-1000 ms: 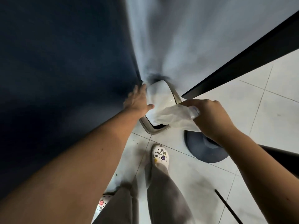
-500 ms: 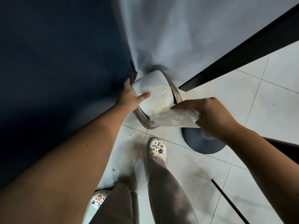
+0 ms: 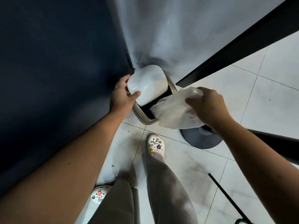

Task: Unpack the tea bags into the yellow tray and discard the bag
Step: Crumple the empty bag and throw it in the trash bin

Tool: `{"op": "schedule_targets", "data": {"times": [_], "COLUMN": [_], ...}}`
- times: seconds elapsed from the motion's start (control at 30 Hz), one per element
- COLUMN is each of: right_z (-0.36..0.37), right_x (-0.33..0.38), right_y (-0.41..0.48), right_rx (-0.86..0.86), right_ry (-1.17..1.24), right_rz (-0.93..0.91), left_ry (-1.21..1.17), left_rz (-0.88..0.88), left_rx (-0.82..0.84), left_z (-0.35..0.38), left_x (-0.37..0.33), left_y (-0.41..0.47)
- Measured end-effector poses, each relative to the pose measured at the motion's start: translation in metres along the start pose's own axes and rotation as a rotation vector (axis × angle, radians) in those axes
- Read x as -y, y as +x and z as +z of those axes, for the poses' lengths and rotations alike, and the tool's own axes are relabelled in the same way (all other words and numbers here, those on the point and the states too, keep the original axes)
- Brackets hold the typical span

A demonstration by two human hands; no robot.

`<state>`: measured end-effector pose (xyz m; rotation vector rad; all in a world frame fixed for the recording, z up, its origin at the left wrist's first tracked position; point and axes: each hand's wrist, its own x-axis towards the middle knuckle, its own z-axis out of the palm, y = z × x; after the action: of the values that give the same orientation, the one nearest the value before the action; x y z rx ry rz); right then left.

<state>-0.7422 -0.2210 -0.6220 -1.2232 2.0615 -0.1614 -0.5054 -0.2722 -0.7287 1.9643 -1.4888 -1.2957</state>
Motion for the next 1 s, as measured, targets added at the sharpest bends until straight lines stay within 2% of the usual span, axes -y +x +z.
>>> {"op": "schedule_targets", "data": {"times": [0.07,0.17,0.37,0.47,0.57,0.63,0.73,0.8,0.9,1.0], "right_z": [0.013,0.033,0.082,0.106,0.119,0.118,0.118,0.127,0.137,0.133], "right_x": [0.002,0.005,0.009,0.003,-0.007,-0.012,-0.009,-0.008,-0.022,-0.036], "right_y": [0.003,0.003,0.010,0.021,0.035,0.041,0.037,0.029,0.022,0.015], "right_rx": [-0.024,-0.074,-0.102,-0.035,0.032,-0.058,-0.242,-0.222,-0.118,-0.229], "right_ry": [0.074,0.209,0.394,0.459,0.591,0.754,0.932,1.000,0.876,0.595], "right_rz": [0.171,0.310,0.323,0.328,0.452,0.521,0.401,0.279,0.235,0.216], "left_ry": [0.009,0.020,0.036,0.047,0.038,0.030,0.025,0.020,0.037,0.041], "left_rz": [-0.009,-0.018,-0.012,0.003,0.002,-0.005,-0.016,-0.020,-0.028,-0.036], "left_rx": [-0.016,-0.030,-0.040,-0.046,-0.036,-0.029,-0.032,-0.030,-0.020,-0.008], "left_z": [-0.001,-0.002,-0.002,-0.003,-0.004,-0.005,-0.004,-0.004,-0.004,-0.006], "left_x": [-0.001,-0.003,0.000,0.004,0.006,0.006,0.006,0.007,0.006,0.005], "left_y": [-0.003,-0.005,-0.005,-0.003,-0.002,-0.001,-0.001,0.000,-0.001,-0.003]}}
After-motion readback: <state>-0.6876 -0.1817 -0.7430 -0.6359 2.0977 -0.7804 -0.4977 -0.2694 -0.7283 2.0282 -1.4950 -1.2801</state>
